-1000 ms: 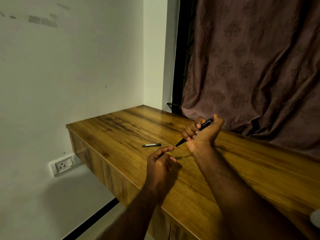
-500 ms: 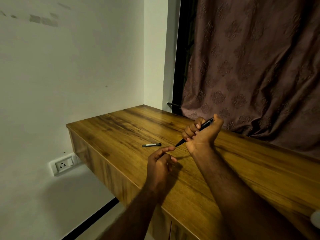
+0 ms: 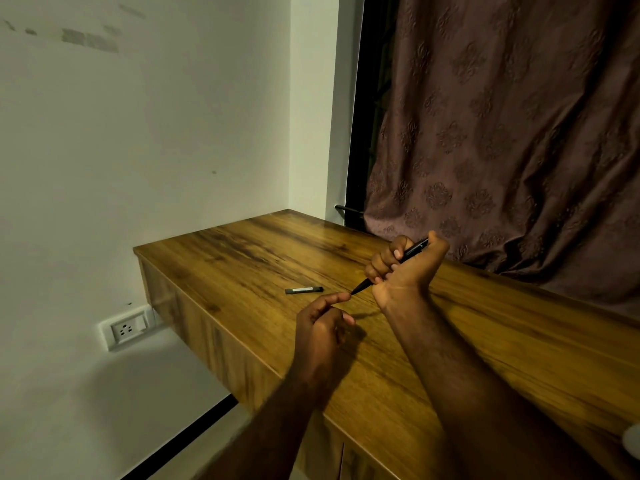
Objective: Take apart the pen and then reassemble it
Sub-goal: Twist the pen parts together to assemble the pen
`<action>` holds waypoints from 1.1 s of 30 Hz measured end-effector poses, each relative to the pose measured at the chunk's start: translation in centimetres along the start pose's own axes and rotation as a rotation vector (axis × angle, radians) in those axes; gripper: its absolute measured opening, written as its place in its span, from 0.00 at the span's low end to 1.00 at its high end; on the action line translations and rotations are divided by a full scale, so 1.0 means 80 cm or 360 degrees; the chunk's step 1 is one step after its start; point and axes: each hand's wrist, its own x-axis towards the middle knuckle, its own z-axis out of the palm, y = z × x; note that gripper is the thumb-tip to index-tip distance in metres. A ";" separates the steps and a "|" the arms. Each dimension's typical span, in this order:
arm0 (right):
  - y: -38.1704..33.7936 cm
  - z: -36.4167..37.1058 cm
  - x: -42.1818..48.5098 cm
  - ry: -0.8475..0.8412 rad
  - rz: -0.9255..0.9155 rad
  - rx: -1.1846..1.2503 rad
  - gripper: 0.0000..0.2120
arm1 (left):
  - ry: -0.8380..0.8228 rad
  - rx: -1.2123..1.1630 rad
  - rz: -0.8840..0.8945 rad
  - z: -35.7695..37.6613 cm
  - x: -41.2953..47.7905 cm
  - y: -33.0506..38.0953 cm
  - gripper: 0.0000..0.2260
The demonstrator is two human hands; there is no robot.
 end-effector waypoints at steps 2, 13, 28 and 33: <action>0.000 0.000 0.000 -0.0002 0.0015 -0.0005 0.25 | -0.0011 -0.0055 -0.0009 0.001 -0.002 0.003 0.14; 0.004 -0.001 -0.002 -0.0209 0.0215 -0.0081 0.27 | -0.0122 -0.0033 0.0036 0.007 -0.007 0.007 0.09; 0.035 -0.022 0.002 -0.0217 -0.0292 -0.1372 0.31 | 0.0354 0.0314 0.0154 0.002 0.005 -0.009 0.07; 0.030 -0.042 -0.005 -0.0137 -0.0452 -0.1324 0.30 | 0.0152 0.0308 0.0088 0.003 0.001 -0.010 0.09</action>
